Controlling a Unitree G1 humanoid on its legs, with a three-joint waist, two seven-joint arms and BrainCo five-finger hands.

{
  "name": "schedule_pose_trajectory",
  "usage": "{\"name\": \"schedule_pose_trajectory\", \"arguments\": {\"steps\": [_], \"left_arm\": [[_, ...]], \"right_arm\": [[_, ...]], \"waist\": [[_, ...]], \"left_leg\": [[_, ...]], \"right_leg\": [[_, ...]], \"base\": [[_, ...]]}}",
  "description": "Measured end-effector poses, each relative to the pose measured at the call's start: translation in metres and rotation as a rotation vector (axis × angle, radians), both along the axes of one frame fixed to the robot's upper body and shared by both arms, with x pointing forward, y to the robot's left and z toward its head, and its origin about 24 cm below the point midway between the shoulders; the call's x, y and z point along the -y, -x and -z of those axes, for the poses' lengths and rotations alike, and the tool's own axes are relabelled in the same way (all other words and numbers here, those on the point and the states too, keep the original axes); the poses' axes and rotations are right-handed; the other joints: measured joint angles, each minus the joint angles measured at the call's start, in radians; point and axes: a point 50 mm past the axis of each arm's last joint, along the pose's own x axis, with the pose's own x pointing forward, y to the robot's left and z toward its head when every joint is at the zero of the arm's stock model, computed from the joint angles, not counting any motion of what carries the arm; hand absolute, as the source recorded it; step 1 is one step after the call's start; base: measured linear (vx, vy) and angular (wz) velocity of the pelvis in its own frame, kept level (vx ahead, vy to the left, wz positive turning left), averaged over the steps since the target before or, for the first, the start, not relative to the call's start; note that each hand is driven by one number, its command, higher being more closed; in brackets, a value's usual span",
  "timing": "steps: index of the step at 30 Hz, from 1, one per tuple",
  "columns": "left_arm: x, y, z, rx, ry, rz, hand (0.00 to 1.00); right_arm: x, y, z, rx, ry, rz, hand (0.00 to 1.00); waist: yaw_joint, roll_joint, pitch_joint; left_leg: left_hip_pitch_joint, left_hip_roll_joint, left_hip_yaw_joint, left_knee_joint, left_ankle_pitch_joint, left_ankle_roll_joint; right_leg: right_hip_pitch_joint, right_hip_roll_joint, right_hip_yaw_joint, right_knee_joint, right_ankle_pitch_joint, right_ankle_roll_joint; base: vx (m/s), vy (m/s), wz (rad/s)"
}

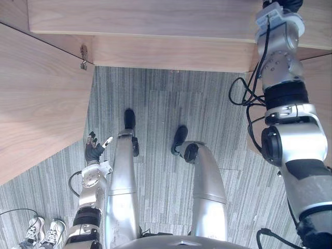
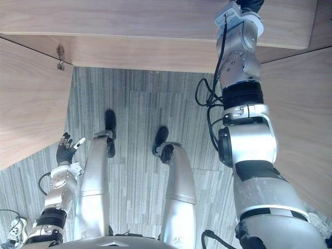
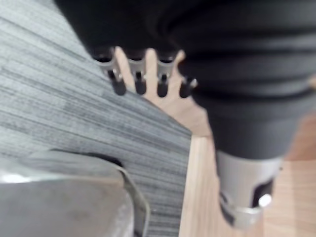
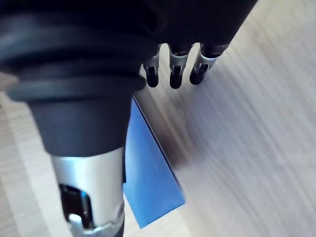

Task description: Walk over to the cabinet, pick up the folder, carry it to the office cabinet, place the folder inside the office cabinet, then close the office cabinet door

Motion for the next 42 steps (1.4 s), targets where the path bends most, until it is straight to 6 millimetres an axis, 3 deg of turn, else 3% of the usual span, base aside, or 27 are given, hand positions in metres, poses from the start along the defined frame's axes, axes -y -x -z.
{"name": "schedule_pose_trajectory", "arguments": {"steps": [11, 17, 26, 30, 33, 36, 42], "left_arm": [[-0.011, -0.014, -0.006, 0.003, 0.024, -0.017, 0.00], [-0.006, -0.029, -0.018, 0.033, 0.039, 0.004, 0.00], [-0.006, -0.030, -0.022, 0.052, 0.037, 0.014, 0.00], [-0.007, -0.030, -0.024, 0.059, 0.031, 0.016, 0.00], [-0.008, -0.028, -0.027, 0.073, 0.015, 0.016, 0.00], [-0.006, -0.028, -0.026, 0.066, -0.004, 0.026, 0.00], [0.002, -0.028, -0.024, 0.055, -0.007, 0.033, 0.00]], "right_arm": [[0.005, -0.003, -0.004, -0.102, 0.438, 0.247, 0.00], [0.007, 0.008, 0.007, -0.082, 0.659, 0.390, 0.00], [0.021, 0.039, 0.037, -0.015, 0.744, 0.452, 0.00], [0.025, 0.058, 0.060, -0.001, 0.810, 0.468, 0.00], [0.020, 0.070, 0.078, 0.016, 0.867, 0.481, 0.00], [0.014, 0.075, 0.092, 0.026, 0.807, 0.497, 0.00], [-0.004, 0.074, 0.101, 0.041, 0.698, 0.548, 0.00]], "waist": [[-0.015, -0.023, 0.013], [-0.025, -0.035, 0.019], [-0.025, -0.035, 0.019], [-0.024, -0.035, 0.019], [-0.024, -0.035, 0.019], [-0.026, -0.035, 0.019], [-0.020, -0.035, 0.020]], "left_leg": [[0.000, 0.004, 0.017, -0.009, 0.006, 0.016], [-0.002, 0.005, 0.022, -0.005, 0.000, 0.026], [-0.002, 0.018, 0.034, 0.010, -0.013, 0.034], [0.000, 0.019, 0.039, 0.010, -0.020, 0.043], [0.001, 0.018, 0.044, 0.009, -0.025, 0.045], [0.002, 0.017, 0.045, 0.010, -0.025, 0.045], [0.014, 0.011, 0.051, 0.010, -0.025, 0.045]], "right_leg": [[0.001, 0.002, 0.010, -0.031, 0.026, 0.006], [0.001, 0.003, 0.014, -0.036, 0.029, 0.009], [0.001, 0.013, 0.024, -0.037, 0.029, 0.011], [0.001, 0.013, 0.028, -0.037, 0.024, 0.019], [0.001, 0.012, 0.033, -0.036, 0.022, 0.022], [0.001, 0.011, 0.034, -0.034, 0.021, 0.023], [0.000, 0.003, 0.043, -0.012, 0.010, 0.022]], "base": [[0.01, 0.022, -0.03], [0.00, 0.007, -0.01], [0.01, 0.011, -0.05], [0.00, 0.000, 0.00], [0.00, 0.000, 0.00], [0.00, 0.000, 0.00], [0.01, 0.003, 0.03]]}}
